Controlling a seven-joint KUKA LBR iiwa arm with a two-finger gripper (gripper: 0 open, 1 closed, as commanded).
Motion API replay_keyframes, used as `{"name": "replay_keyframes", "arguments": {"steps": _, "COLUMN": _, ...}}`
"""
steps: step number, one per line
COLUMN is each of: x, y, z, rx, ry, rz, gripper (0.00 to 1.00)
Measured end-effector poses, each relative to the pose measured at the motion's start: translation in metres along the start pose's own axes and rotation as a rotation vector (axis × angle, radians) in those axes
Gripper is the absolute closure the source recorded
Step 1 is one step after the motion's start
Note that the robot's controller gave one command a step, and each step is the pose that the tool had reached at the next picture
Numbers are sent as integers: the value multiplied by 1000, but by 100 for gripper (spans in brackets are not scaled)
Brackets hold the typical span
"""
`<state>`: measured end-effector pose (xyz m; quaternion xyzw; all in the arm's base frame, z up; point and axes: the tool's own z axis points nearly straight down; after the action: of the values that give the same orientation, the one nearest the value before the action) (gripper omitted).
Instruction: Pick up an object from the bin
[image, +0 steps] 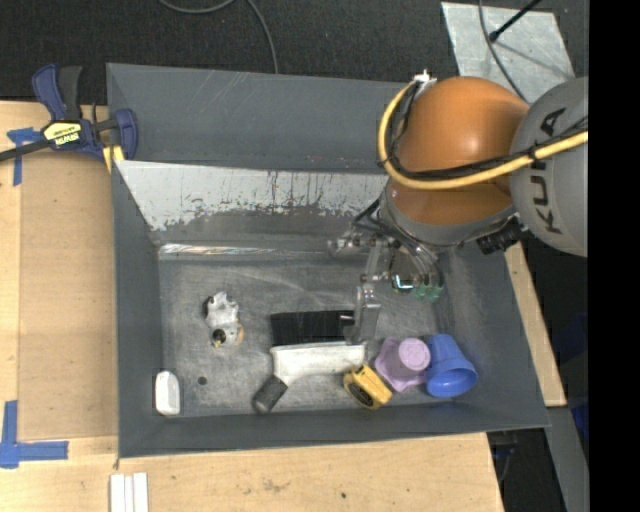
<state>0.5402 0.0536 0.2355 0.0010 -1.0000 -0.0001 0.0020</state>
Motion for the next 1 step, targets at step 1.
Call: {"name": "replay_keyframes", "arguments": {"steps": 1, "x": -1, "y": 0, "z": -4, "rx": 0, "ry": -7, "rz": 2, "gripper": 0}}
